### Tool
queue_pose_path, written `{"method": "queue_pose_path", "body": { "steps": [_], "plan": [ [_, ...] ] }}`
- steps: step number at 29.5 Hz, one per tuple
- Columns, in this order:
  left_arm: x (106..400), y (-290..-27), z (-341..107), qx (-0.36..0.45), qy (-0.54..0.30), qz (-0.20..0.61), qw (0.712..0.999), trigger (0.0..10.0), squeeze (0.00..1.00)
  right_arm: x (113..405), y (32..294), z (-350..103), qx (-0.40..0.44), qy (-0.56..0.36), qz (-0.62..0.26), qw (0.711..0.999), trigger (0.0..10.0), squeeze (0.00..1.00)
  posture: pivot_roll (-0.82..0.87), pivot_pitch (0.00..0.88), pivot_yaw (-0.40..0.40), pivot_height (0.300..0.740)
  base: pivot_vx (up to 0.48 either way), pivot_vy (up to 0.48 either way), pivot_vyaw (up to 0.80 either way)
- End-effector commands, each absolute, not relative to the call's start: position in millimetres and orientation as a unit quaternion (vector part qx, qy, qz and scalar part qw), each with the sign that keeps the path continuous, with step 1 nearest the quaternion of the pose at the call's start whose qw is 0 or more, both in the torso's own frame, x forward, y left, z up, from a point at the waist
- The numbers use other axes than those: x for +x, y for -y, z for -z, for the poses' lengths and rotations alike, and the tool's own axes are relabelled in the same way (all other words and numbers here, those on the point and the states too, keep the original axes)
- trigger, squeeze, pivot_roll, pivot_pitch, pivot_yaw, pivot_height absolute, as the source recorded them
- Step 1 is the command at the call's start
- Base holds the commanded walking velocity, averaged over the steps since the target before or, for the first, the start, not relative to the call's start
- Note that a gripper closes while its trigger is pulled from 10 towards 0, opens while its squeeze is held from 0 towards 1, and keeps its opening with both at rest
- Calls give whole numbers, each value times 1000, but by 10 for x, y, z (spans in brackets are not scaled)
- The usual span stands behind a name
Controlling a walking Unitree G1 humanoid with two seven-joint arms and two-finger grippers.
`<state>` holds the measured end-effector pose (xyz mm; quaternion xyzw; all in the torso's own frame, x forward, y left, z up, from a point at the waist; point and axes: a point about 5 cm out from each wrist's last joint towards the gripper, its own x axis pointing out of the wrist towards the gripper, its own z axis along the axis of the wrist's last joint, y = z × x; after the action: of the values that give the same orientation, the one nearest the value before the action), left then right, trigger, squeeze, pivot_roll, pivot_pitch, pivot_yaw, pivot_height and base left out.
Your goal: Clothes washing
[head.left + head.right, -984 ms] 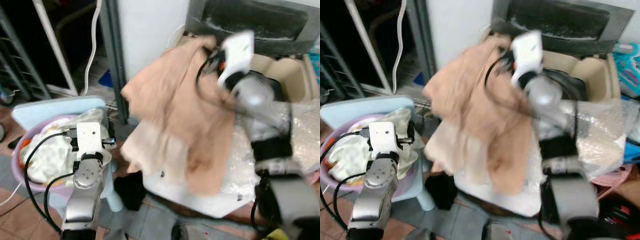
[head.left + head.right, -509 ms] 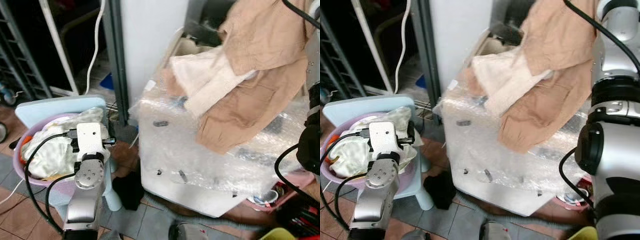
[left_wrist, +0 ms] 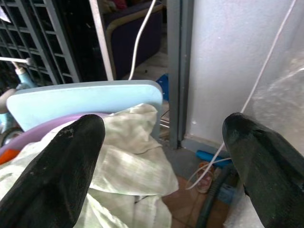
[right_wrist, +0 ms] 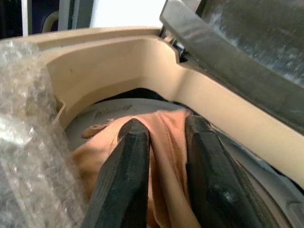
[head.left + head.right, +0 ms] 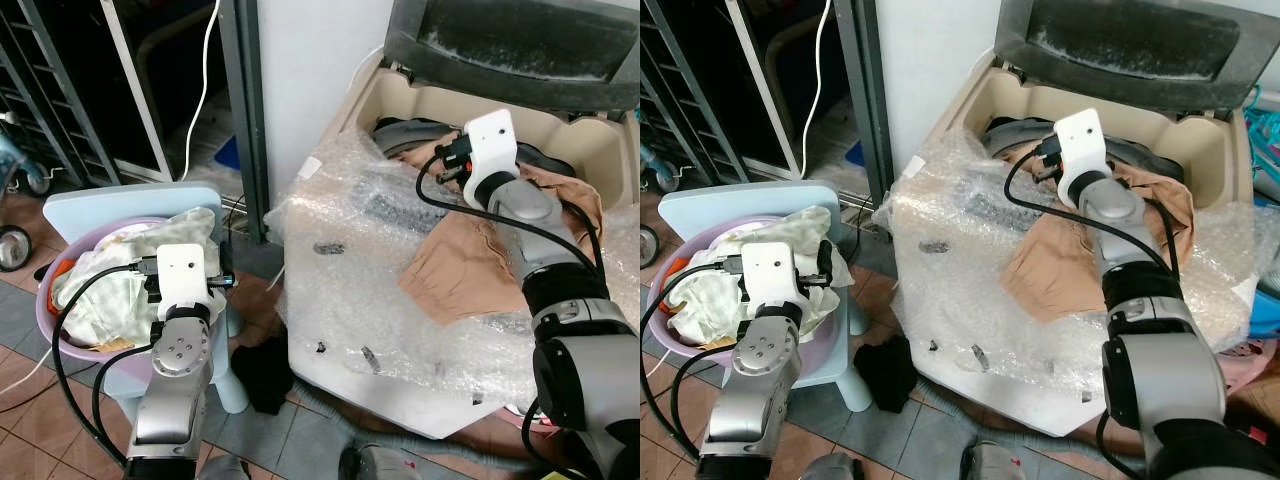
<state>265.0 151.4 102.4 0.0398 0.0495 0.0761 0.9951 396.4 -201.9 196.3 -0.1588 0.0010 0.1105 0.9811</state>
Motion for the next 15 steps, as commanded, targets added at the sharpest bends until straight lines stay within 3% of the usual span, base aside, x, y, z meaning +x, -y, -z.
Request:
{"method": "queue_pose_path", "body": {
  "steps": [1,15],
  "plan": [
    [2662,-1494,-1043,41,-47,-68,996,10000,0,3987,2028,-2162,-165,31,-111,980,10000,1000,-17,0,-33,740,0,0,0],
    [2662,-1494,-1043,41,-47,-68,996,10000,0,3987,2028,-2162,-165,31,-111,980,10000,1000,-17,0,-33,740,0,0,0]
  ]
}}
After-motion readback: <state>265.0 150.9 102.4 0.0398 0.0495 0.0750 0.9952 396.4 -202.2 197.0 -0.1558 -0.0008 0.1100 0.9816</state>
